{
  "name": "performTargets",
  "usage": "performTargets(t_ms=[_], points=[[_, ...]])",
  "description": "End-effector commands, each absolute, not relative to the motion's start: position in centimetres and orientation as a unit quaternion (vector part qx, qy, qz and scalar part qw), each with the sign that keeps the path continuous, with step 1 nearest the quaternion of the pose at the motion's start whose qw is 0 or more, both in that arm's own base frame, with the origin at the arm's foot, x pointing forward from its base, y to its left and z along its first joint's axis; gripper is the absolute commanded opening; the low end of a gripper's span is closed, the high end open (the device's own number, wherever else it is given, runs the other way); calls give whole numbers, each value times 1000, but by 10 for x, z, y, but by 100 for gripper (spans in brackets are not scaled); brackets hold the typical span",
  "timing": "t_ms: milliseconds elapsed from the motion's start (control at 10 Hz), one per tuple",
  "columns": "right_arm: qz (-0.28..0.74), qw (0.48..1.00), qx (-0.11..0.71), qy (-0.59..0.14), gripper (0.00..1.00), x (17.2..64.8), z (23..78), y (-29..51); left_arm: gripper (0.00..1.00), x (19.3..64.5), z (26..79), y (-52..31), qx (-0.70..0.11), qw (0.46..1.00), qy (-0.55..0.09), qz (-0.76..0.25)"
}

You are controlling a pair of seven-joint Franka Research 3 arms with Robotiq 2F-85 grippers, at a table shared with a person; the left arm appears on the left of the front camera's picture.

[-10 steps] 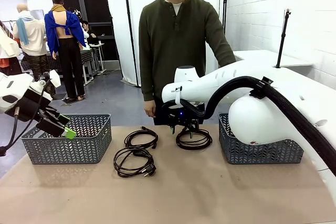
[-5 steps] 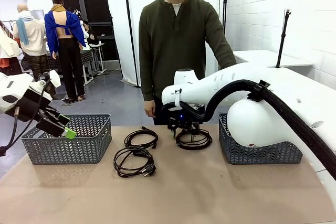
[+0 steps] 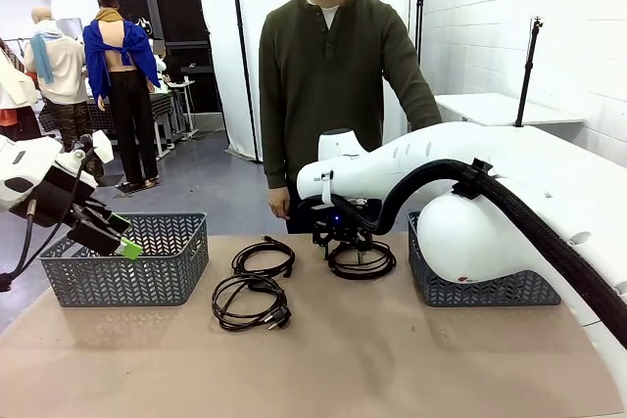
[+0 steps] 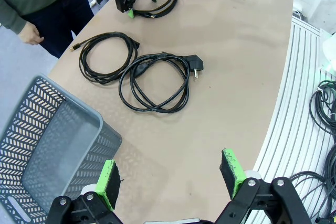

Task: Organize the cables according to human instructions.
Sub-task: Pick up a bundle of cables and place it in the basket indicated by the human.

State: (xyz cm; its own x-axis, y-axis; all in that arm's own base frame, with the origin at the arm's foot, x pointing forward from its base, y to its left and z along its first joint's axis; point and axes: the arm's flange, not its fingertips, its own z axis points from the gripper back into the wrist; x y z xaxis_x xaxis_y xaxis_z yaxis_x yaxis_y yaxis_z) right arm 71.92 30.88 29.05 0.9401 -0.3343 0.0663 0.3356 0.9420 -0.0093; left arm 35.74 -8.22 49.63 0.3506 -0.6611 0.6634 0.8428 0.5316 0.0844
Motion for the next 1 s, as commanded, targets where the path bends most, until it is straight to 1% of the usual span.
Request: performTargets(t_ms=[0,400,500,900], points=[[-181,982,-25,-38,85,733,294,317,100,360,495,-79,-144,806,-332,-469],[-184,982,-13,-29,14,733,296,317,100,360,495,-79,-144,806,-332,-469],[-185,982,-13,-28,0,734,296,316,100,360,495,-79,-144,806,-332,-469],[-182,983,3,-33,0,730,302,312,100,360,495,-79,-144,806,-332,-469]])
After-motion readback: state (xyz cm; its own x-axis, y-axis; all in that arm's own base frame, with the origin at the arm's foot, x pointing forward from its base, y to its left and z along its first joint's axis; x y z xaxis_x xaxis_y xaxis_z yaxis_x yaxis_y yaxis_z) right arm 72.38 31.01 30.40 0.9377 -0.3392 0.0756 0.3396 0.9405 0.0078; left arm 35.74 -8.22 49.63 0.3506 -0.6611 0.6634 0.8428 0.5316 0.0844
